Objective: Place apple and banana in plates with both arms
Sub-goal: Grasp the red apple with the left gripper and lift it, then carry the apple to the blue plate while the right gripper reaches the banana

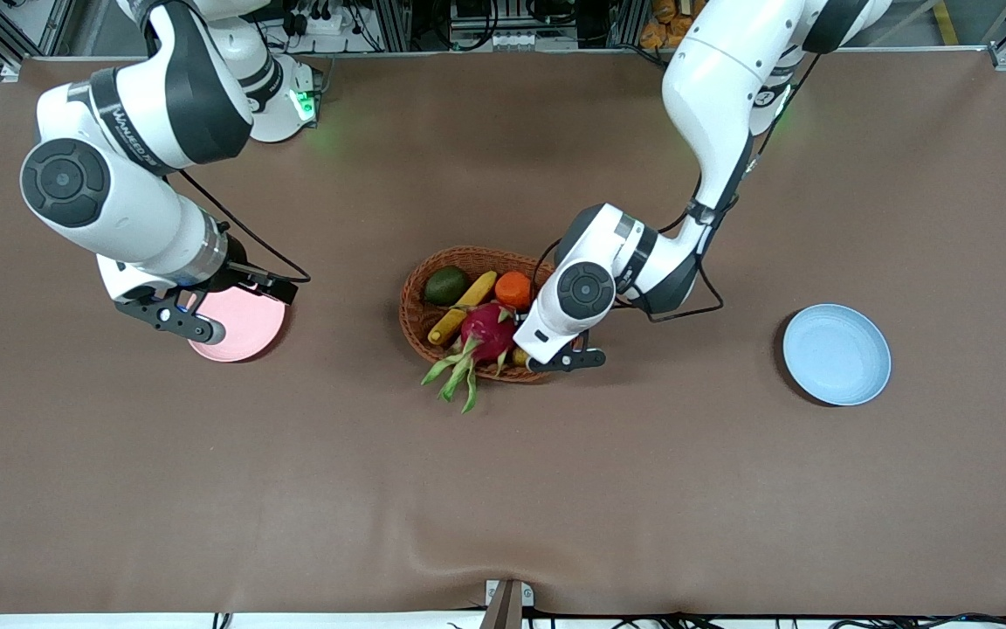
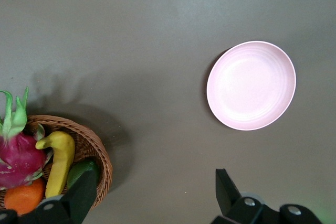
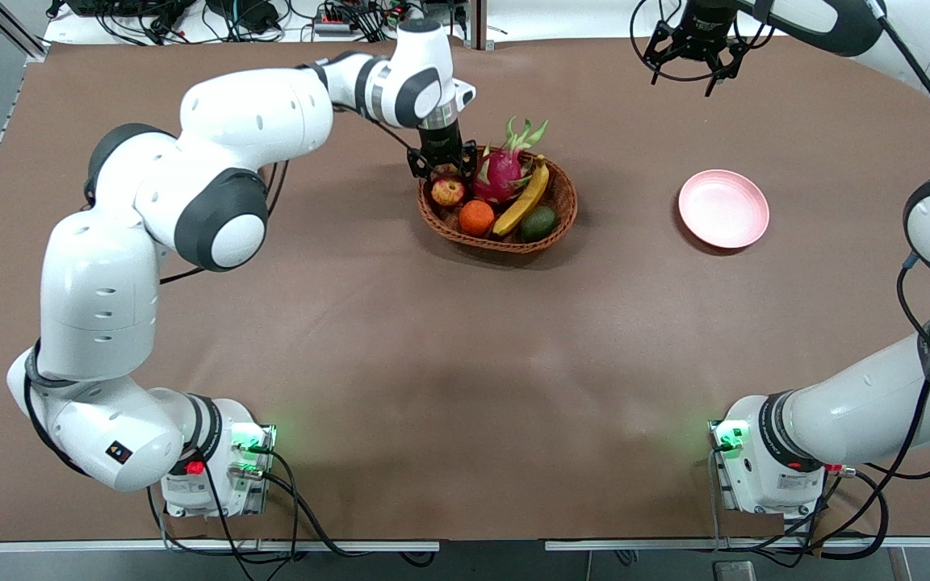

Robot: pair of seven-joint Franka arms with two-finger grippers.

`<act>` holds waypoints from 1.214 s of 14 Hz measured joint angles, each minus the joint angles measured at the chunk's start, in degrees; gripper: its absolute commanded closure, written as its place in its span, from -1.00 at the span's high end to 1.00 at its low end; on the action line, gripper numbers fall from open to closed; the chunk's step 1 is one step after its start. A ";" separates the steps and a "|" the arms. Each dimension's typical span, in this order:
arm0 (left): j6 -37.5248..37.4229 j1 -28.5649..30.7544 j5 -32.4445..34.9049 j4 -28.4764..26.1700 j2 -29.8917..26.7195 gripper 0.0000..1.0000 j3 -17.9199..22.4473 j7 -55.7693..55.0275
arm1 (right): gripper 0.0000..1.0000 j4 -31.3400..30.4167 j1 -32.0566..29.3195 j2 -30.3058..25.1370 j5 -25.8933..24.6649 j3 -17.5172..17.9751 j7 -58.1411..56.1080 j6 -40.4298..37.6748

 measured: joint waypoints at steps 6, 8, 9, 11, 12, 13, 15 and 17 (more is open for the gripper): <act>-14.56 8.81 0.07 2.24 -10.81 -0.79 0.73 9.76 | 1.00 0.01 2.07 0.78 0.00 0.01 3.97 1.13; -19.63 15.38 0.14 2.10 -13.33 -0.77 0.94 19.51 | 1.00 0.00 3.26 1.39 -0.06 0.01 6.37 2.29; -21.86 19.09 0.16 1.92 -14.05 -0.77 0.95 24.59 | 1.00 0.01 3.98 1.82 -0.17 0.02 7.72 3.12; -24.86 25.79 0.23 0.79 -15.01 -0.78 0.97 32.37 | 1.00 0.00 5.74 2.91 -1.69 0.01 10.71 4.45; -25.38 28.38 0.36 -0.41 -15.46 -0.78 0.94 35.48 | 1.00 0.00 6.74 3.54 -2.99 0.02 12.55 5.14; -25.49 30.61 0.84 -1.97 -15.95 -0.78 0.91 38.68 | 1.00 0.00 7.74 4.20 -3.82 0.01 14.52 5.93; -25.19 33.74 2.60 -5.40 -17.01 -0.78 0.84 43.65 | 1.00 0.03 9.28 5.44 -4.51 0.01 17.80 7.59; -23.23 36.85 3.75 -8.67 -17.94 -0.78 0.84 49.11 | 1.00 0.14 10.16 6.43 -4.63 0.01 19.89 8.64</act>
